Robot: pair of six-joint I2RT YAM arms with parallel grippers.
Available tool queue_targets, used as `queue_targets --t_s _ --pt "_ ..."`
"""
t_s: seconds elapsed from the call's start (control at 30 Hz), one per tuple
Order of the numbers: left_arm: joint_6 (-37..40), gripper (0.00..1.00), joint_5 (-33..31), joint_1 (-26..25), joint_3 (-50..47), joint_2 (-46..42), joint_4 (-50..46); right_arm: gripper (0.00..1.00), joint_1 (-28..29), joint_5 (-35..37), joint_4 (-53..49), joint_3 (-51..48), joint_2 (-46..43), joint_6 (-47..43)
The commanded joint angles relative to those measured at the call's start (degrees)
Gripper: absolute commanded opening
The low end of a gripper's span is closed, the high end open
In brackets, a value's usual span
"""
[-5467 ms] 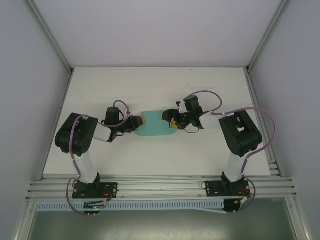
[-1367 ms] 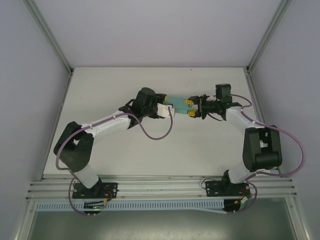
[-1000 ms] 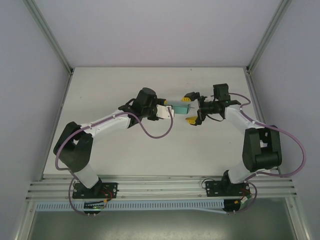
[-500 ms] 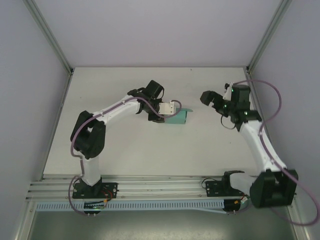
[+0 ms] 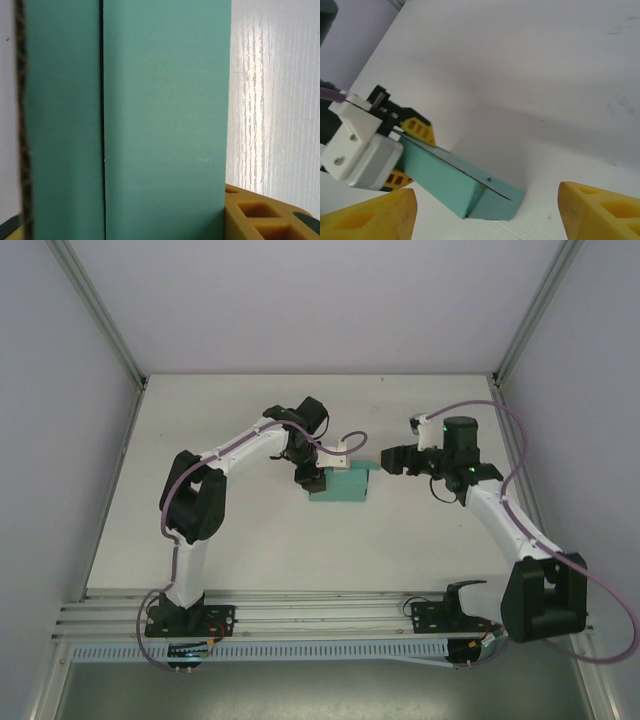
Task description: Assemble paper box
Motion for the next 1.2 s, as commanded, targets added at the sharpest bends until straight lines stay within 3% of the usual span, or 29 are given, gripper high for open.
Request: queue_targets --t_s 0.0,0.2,0.5,0.7,0.83,0.97,1.17 --pt "-0.5 0.48 1.2 0.3 0.8 2.7 -5.3 0.73 2.5 -2.0 -4.5 3.6 3.4 -8.2" --pt "-0.5 0.49 0.6 0.3 0.8 2.8 -5.3 0.59 4.5 -2.7 -9.3 9.0 10.3 -12.6" --pt "-1.0 0.51 0.0 0.3 2.0 3.6 -5.4 0.4 7.2 3.1 -15.8 11.6 14.1 -16.5" --pt "-1.7 0.52 -0.2 0.3 3.4 4.2 -5.9 0.16 7.5 6.0 -15.4 12.4 14.6 -14.7" --pt "-2.8 0.53 -0.9 0.3 4.6 4.8 -6.0 0.0 8.1 6.7 -13.5 13.0 14.9 -6.8" --pt "-4.4 0.54 -0.6 0.3 6.4 5.8 -6.4 0.0 11.9 8.7 -11.0 12.2 14.3 3.0" --pt "-6.1 0.55 0.0 0.3 8.5 6.8 -6.9 0.0 18.1 23.8 -6.0 8.4 11.7 18.6"
